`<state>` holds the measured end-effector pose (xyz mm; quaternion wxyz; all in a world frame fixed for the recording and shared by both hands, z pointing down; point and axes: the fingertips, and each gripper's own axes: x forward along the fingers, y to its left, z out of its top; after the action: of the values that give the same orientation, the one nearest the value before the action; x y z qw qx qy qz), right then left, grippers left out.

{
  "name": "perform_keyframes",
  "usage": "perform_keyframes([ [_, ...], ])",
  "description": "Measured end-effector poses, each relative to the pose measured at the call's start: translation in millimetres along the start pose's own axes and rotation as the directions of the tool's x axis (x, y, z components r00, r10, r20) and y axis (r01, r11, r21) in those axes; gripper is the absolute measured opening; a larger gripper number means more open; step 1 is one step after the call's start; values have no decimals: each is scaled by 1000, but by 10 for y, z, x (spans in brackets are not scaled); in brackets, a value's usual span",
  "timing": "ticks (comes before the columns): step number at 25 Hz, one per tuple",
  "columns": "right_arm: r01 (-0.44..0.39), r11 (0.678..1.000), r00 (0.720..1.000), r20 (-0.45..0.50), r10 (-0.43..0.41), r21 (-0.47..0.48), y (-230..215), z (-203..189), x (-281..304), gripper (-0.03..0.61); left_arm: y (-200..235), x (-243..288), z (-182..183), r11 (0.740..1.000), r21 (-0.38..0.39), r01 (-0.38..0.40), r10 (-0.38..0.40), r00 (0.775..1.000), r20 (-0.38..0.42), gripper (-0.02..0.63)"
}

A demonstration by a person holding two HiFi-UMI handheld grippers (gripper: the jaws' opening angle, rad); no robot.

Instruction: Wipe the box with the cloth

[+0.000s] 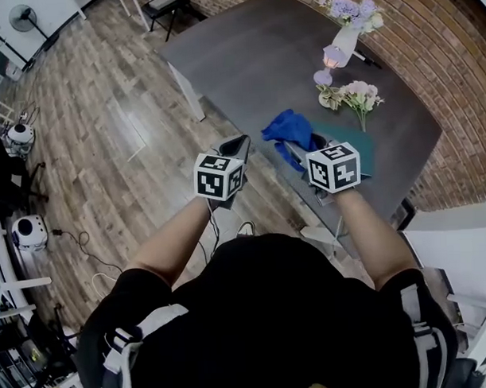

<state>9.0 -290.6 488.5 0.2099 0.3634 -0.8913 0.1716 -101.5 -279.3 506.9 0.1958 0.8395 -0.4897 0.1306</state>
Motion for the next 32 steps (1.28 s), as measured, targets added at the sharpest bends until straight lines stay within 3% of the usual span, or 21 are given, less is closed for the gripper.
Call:
perform_keyframes([
  [3, 160, 985, 986, 35, -162, 67, -562, -38, -510, 176, -291, 236, 54, 997, 23, 76, -76, 997, 1, 8],
  [5, 287, 951, 956, 32, -292, 114, -1012, -173, -939, 176, -538, 405, 88, 991, 39, 131, -131, 991, -5, 8],
  [10, 567, 797, 819, -38, -573, 206, -1982, -730, -2093, 176, -1160, 714, 128, 963, 74, 257, -256, 966, -25, 8],
  [13, 656, 725, 753, -111, -649, 211, -2214, -1092, -2493, 176, -1304, 751, 144, 956, 52, 290, -289, 957, -28, 8],
  [15, 671, 711, 741, -150, -654, 213, -2248, -1272, -2507, 176, -1275, 744, 150, 957, 48, 287, -286, 958, -30, 8],
  [18, 629, 748, 777, -187, -601, 212, -2088, -1428, -2143, 176, -1078, 672, 119, 967, 18, 254, -253, 967, -35, 8],
  [21, 511, 840, 855, -202, -477, 180, -1609, -1415, -1454, 176, -769, 509, 96, 979, -30, 202, -203, 979, -27, 8],
  [25, 270, 955, 948, -205, -242, 120, -660, -1241, -462, 176, -300, 242, 77, 990, -62, 127, -128, 992, -13, 8],
  [27, 143, 982, 977, -176, -120, 126, -192, -1065, -107, 178, -74, 103, 40, 992, -83, 99, -100, 995, -11, 8],
  [29, 38, 988, 992, -126, -19, 148, 199, -845, 126, 178, 157, -17, -11, 991, -109, 72, -73, 997, -12, 8],
  [32, -15, 993, 997, -77, 24, 117, 485, -596, 259, 178, 429, -126, -112, 989, -142, 47, -52, 998, -28, 8],
])
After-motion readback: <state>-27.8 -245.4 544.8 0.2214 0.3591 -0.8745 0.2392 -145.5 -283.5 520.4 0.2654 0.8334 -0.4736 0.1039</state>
